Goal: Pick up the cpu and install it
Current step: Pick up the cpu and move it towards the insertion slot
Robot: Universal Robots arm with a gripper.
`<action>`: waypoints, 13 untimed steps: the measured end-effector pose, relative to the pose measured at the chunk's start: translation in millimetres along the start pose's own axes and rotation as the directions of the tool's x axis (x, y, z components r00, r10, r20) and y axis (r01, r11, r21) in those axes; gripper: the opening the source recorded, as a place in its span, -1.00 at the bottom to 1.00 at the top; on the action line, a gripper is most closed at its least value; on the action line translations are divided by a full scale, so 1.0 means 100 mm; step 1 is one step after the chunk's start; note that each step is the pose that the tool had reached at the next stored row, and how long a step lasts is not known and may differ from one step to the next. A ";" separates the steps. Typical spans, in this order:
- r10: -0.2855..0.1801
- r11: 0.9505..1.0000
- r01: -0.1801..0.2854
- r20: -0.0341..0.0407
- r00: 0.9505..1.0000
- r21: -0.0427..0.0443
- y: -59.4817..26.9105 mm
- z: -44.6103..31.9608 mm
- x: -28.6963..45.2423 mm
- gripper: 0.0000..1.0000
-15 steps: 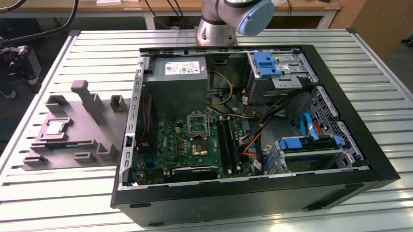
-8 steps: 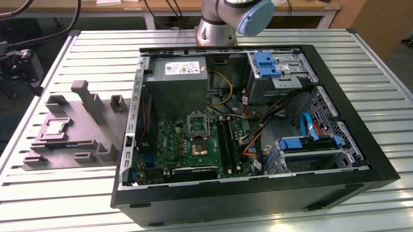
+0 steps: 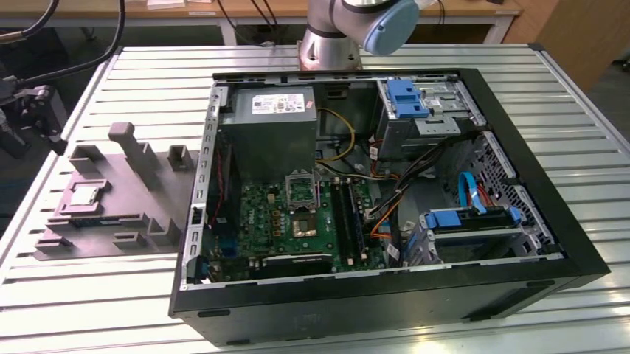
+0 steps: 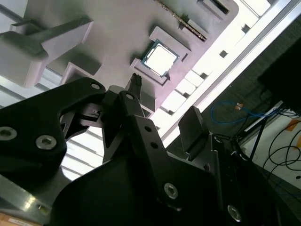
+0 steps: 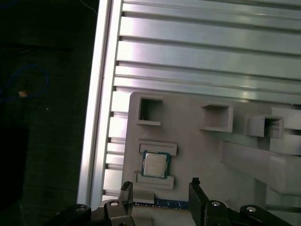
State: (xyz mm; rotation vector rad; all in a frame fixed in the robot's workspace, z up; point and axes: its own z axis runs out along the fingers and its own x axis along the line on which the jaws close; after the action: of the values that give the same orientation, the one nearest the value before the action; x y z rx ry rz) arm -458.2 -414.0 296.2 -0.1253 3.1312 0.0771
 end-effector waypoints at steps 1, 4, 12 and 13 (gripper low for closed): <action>0.000 1.000 0.000 0.000 1.000 0.000 -0.012 0.012 0.001 0.18; 0.000 1.000 0.000 0.000 1.000 0.000 -0.034 0.039 0.003 0.18; 0.000 1.000 0.000 0.000 1.000 0.000 -0.039 0.058 0.003 0.18; 0.000 1.000 0.000 0.000 1.000 0.000 -0.039 0.058 0.003 0.18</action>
State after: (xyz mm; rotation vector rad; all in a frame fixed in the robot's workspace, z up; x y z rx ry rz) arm -458.2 -417.6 290.2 -0.1253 3.1311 0.0774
